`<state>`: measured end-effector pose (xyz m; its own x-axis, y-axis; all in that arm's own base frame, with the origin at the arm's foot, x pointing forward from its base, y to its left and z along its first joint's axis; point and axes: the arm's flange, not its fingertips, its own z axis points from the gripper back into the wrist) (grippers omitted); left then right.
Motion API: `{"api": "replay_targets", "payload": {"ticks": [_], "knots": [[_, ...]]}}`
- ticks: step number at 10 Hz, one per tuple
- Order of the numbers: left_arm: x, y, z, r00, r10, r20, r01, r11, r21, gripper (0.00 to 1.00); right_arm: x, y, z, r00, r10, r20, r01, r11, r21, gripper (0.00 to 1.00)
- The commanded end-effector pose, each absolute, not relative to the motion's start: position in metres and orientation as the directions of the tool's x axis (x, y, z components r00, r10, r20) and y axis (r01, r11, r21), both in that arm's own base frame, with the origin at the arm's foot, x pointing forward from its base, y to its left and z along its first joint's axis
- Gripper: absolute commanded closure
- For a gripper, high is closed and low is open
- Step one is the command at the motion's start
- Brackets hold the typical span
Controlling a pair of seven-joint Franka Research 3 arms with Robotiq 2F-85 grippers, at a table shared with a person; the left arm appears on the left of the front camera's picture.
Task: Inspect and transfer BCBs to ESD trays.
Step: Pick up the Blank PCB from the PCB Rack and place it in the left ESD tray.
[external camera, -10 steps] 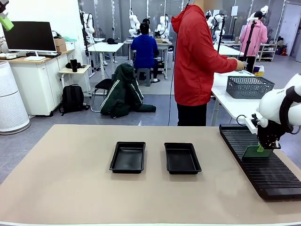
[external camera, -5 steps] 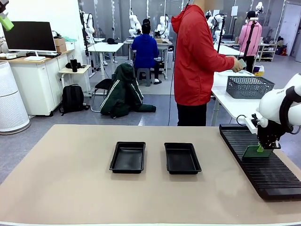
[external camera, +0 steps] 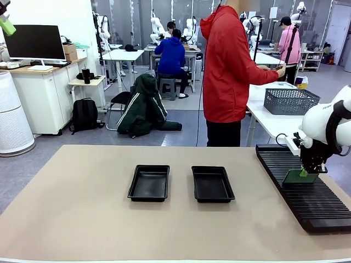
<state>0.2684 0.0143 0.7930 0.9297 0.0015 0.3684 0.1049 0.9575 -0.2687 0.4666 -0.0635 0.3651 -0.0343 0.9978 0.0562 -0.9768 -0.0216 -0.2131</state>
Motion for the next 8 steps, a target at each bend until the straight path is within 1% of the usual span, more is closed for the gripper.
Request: {"api": "replay_targets", "payload": {"ticks": [1, 4, 6, 8], "knots": [[0.267, 0.014, 0.791, 0.929, 0.003, 0.37, 0.104, 0.958, -0.269, 0.0, 0.457, -0.066, 0.402, -0.038, 0.999, 0.027, -0.975, -0.031, -0.219, 0.98], [0.267, 0.014, 0.791, 0.929, 0.003, 0.37, 0.104, 0.958, -0.269, 0.0, 0.442, -0.078, 0.497, -0.022, 1.0, -0.007, -0.971, -0.023, -0.237, 0.98], [0.267, 0.014, 0.791, 0.929, 0.003, 0.37, 0.104, 0.958, -0.269, 0.0, 0.431, -0.082, 0.572, -0.039, 0.999, 0.02, -0.973, -0.033, -0.229, 0.98], [0.267, 0.014, 0.791, 0.929, 0.003, 0.37, 0.104, 0.958, -0.269, 0.0, 0.421, -0.086, 0.628, 0.004, 1.0, 0.017, -0.974, 0.007, -0.227, 0.98]]}}
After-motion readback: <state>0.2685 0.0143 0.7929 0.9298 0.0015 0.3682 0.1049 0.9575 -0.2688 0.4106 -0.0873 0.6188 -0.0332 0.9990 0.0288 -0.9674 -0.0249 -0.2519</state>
